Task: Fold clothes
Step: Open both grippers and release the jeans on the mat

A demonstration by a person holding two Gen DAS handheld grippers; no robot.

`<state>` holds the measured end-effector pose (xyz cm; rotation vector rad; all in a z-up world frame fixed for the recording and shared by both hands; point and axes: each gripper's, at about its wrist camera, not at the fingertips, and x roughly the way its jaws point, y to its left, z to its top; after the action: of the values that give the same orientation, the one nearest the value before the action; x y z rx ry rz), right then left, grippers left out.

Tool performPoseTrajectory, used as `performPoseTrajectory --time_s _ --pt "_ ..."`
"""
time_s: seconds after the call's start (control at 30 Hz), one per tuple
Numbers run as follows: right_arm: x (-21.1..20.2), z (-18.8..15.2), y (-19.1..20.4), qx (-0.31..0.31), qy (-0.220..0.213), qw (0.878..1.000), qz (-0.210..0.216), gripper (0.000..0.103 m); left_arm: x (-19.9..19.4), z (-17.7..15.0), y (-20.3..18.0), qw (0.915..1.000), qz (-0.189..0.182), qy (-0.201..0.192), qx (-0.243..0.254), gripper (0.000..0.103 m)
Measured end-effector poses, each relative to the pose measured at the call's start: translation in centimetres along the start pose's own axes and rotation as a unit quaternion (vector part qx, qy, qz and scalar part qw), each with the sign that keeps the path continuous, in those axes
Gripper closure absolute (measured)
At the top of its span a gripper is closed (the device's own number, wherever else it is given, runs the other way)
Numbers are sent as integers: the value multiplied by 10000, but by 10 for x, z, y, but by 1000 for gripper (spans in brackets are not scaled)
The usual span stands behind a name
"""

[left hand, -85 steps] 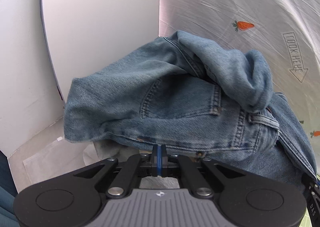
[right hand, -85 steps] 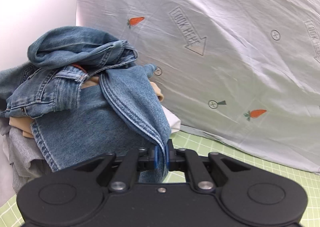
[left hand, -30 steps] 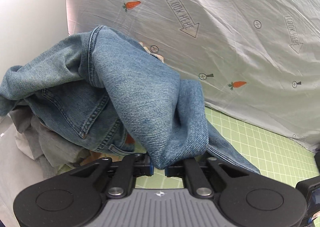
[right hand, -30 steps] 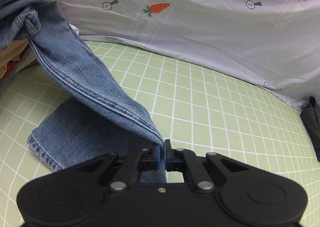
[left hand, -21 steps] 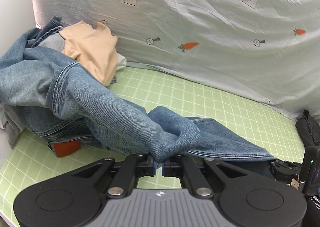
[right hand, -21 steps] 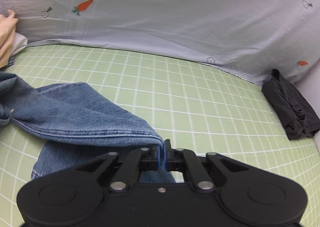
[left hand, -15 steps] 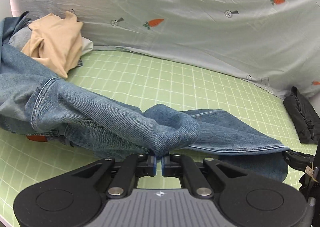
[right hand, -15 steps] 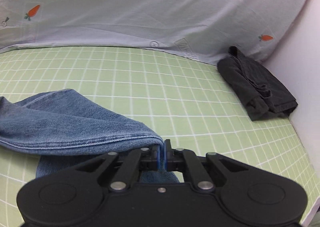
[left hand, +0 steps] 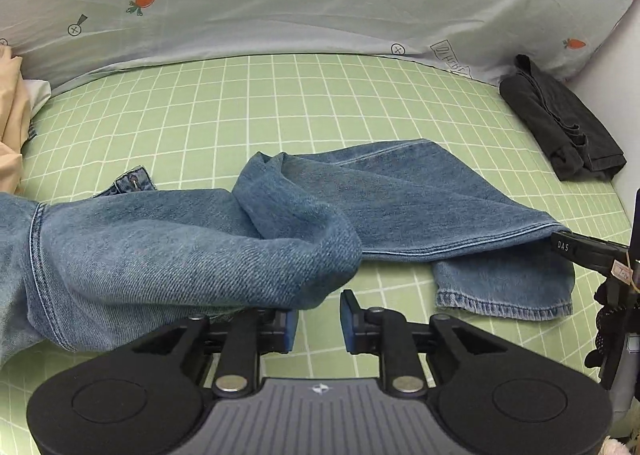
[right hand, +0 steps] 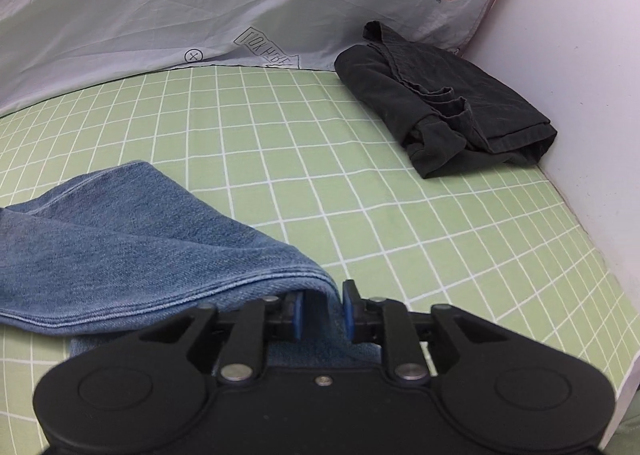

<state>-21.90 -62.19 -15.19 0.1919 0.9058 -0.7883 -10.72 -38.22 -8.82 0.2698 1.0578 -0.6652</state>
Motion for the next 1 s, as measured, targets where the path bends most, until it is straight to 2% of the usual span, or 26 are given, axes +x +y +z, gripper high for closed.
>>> performPoseTrajectory --time_s 0.03,0.1,0.17,0.23,0.33,0.5,0.67,0.77,0.83,0.93,0.97,1.0 --pt "1 -1 3 -35 15 10000 65 53 -1 -2 3 9999 62 -2 -88 66" --pt "5 -2 14 -177 64 9996 195 36 1 -4 14 9994 156 38 -301 66" --pt "12 -4 29 -374 185 9985 364 28 4 -5 26 9979 251 129 -581 65" --pt "19 -7 41 -541 285 9970 481 28 7 -7 37 9955 400 236 -824 65" --pt "21 -7 51 -699 118 9960 547 28 7 -13 46 9933 636 282 -927 65" --pt "39 13 50 -405 76 9965 729 49 4 -19 68 9879 651 182 -1394 65" --pt "71 49 51 -412 -51 9975 572 57 1 -21 84 9828 838 183 -1638 64" --pt "85 69 54 -393 120 9984 389 50 -7 -27 91 9814 980 135 -1648 63" --pt "84 74 56 -272 312 9986 319 50 -14 -34 98 9803 981 72 -1715 62" --pt "68 59 61 -97 398 9985 374 40 -23 -48 113 9778 980 -3 -1854 59" --pt "59 49 65 -111 403 9981 462 31 -26 -53 118 9769 982 -27 -1898 59" --pt "47 36 71 -169 382 9976 554 28 -30 -57 124 9760 984 -51 -1942 59"
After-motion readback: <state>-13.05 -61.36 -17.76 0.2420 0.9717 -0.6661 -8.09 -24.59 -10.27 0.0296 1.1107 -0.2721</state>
